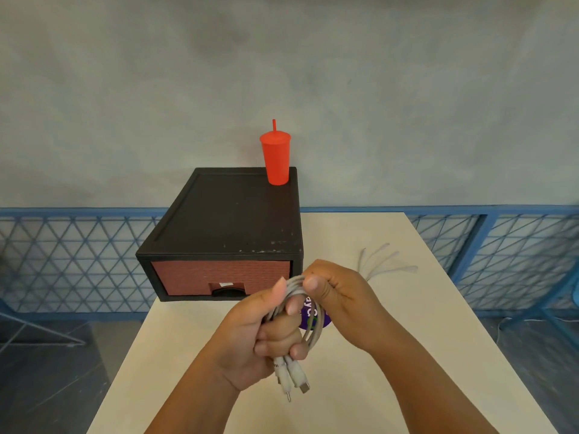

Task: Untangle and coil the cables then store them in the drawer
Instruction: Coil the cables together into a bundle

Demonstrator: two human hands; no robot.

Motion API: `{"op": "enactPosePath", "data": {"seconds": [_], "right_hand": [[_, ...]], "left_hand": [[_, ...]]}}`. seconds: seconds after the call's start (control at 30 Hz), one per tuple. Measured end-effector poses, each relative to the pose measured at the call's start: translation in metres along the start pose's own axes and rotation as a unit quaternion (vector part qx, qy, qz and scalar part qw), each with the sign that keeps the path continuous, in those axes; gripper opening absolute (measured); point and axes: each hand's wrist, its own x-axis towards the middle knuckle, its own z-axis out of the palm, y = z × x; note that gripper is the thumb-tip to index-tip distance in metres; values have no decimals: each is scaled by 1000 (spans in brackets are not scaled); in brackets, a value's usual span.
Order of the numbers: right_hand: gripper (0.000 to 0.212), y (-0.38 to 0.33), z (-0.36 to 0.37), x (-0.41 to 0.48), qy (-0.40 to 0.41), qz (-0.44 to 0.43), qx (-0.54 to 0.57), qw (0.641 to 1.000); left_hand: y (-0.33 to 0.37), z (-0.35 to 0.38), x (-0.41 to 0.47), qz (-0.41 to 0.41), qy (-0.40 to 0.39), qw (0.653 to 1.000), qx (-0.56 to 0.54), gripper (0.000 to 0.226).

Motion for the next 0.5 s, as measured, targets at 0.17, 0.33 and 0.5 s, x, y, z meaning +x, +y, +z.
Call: {"op": "enactPosePath", "data": {"seconds": [0.17,0.33,0.5], "right_hand": [[47,6,14,-9,15,58,131,990],[47,8,22,-8,53,110,176,977],[66,15,25,-7,30,110,128,985]], "left_hand": [[4,1,2,-10,49,999,1,36],[-2,-2,3,-16,130,991,28,41],[-1,-15,0,-58,15,997,-52,32]]}}
